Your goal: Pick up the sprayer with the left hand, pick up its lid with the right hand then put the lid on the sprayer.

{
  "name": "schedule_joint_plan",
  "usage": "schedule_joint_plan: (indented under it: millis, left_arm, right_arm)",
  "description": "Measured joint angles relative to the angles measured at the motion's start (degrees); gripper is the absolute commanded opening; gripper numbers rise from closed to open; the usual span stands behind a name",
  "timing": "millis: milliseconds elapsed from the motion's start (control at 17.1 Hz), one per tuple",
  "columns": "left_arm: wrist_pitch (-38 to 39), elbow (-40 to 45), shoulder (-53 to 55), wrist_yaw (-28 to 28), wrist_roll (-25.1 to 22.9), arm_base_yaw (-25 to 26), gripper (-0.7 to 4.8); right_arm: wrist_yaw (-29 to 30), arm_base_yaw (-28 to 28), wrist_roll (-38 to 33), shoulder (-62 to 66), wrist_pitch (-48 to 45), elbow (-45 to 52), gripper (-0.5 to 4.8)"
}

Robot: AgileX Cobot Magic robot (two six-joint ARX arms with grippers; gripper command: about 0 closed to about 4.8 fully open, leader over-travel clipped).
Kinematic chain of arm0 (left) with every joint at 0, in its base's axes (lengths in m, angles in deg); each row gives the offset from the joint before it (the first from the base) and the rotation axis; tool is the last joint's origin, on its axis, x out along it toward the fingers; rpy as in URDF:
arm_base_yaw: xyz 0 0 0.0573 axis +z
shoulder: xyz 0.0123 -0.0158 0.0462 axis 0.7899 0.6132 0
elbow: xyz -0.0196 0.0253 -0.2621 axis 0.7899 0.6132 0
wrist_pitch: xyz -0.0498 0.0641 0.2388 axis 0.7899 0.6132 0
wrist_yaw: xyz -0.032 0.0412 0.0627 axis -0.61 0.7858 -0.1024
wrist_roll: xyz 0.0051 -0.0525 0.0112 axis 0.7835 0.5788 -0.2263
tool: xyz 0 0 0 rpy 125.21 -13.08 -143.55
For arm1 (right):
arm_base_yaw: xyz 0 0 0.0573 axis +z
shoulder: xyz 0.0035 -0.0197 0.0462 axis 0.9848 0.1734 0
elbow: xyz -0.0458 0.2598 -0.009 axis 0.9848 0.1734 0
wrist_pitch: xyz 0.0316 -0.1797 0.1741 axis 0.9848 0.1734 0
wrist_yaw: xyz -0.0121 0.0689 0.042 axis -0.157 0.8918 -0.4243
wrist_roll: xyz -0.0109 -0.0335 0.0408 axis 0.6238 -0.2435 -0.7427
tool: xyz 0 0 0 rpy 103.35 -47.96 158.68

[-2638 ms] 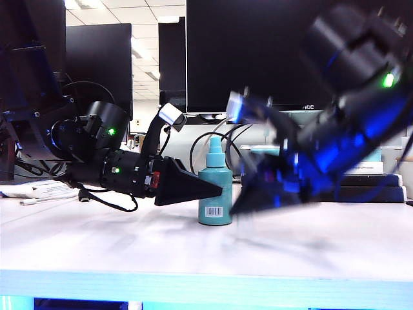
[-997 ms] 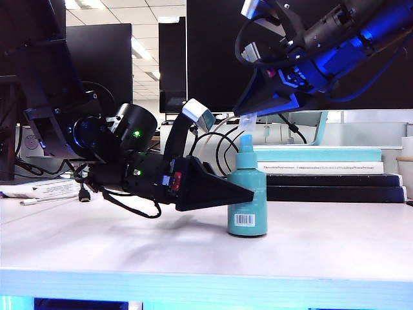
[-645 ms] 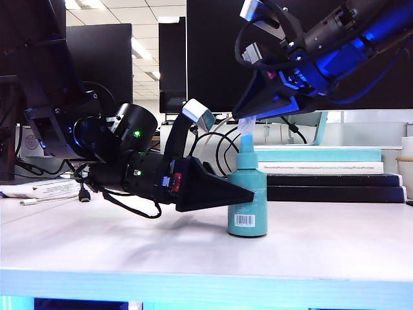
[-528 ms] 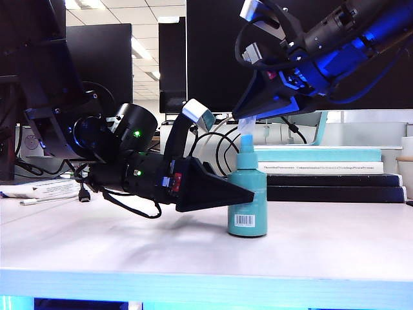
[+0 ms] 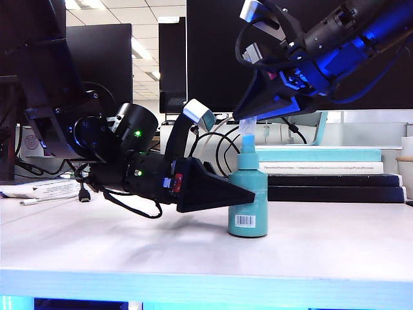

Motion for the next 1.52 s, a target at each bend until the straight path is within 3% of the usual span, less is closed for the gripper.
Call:
schedule_joint_plan:
  millis: [1524]
  left_arm:
    - [-1.92, -0.39, 0.7, 1.88, 0.42, 0.35, 2.13]
  right_arm:
    - [-1.29, 0.02, -0.02, -1.25, 3.93, -1.36, 0.52]
